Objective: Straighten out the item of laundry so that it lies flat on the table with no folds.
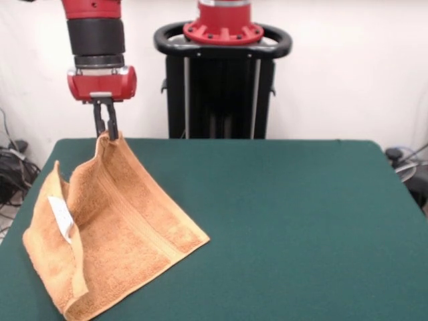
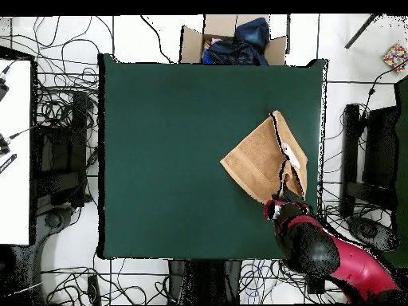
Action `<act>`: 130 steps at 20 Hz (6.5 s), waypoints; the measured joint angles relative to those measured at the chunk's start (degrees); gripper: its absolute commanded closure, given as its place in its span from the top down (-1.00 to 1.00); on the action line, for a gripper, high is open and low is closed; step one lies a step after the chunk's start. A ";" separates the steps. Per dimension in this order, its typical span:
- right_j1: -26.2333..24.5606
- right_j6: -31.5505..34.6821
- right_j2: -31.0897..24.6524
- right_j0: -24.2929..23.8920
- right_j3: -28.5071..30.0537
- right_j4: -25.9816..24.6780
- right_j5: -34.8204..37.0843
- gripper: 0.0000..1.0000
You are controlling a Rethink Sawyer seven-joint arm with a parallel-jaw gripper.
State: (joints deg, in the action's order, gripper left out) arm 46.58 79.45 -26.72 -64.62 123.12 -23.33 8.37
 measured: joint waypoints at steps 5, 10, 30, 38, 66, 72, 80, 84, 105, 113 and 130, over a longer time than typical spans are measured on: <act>-1.63 0.00 0.00 -0.10 0.00 -0.01 -0.97 -1.00; -2.78 0.00 -0.01 -0.33 -0.01 -0.45 -2.28 -1.00; -2.79 0.00 -5.42 -9.09 -1.05 -1.21 -1.26 -1.00; -5.08 0.00 -5.86 -10.54 -3.79 -1.23 2.76 -1.00; -8.48 0.00 -6.58 -10.34 -4.21 -4.65 1.31 1.00; -6.59 0.00 -6.72 -10.37 -3.66 -4.58 1.32 1.00; 3.07 0.00 -9.80 -10.26 -3.22 -0.26 4.09 1.00; 5.03 0.00 -10.30 -8.41 -4.65 1.75 7.24 1.00; 0.66 0.00 -9.94 7.02 -21.17 3.75 14.48 1.00; -5.79 0.00 -9.00 9.14 -25.07 3.71 14.48 1.00; -15.44 0.00 -7.59 9.32 -25.17 3.73 14.45 1.00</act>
State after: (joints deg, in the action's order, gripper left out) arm 31.14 79.45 -34.31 -55.30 97.95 -19.60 22.82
